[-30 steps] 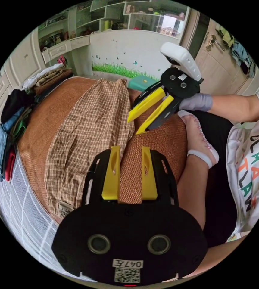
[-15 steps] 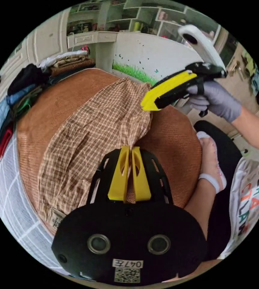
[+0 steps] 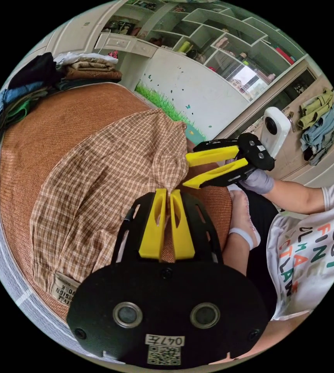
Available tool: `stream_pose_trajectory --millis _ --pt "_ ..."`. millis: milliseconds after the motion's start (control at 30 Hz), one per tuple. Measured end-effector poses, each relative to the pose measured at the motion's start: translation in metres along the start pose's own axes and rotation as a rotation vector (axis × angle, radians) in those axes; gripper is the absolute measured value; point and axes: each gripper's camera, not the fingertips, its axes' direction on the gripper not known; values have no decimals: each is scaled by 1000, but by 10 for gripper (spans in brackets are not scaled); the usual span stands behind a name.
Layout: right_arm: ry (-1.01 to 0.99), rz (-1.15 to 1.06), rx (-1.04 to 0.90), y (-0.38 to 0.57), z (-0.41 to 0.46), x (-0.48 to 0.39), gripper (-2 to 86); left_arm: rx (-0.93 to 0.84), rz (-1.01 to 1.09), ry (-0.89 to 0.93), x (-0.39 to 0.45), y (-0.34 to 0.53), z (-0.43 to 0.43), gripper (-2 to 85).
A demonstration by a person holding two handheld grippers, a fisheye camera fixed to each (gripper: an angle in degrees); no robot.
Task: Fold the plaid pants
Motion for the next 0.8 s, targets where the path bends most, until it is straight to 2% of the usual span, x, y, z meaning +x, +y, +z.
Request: stream_pose_trajectory --millis 133,233,367,433,500,633,733,800 --pt "-43 -49 -3 14 -8 0 0 24 -93 -65 -22 28 -43 -7" --pt "-79 -33 -91 30 0 9 -2 52 -309 -213 -65 74 -68 -9" --pt "-132 -43 -224 61 20 17 -2 99 -470 -196 -108 112 -68 -10" --pt "-135 -55 -251 77 21 19 -2 27 -561 -324 -122 119 -58 -10" --pt "-175 -35 -253 102 19 23 -3 -4 -642 -361 -135 128 -48 -10" --pt "-249 44 -245 139 19 25 -1 -9 -693 -383 -140 138 -38 -10" --pt "-260 69 -236 168 4 29 16 -59 -614 -401 -131 138 -28 -10" --pt "-202 177 -179 202 -31 62 68 -70 -570 -416 -124 144 -24 -10"
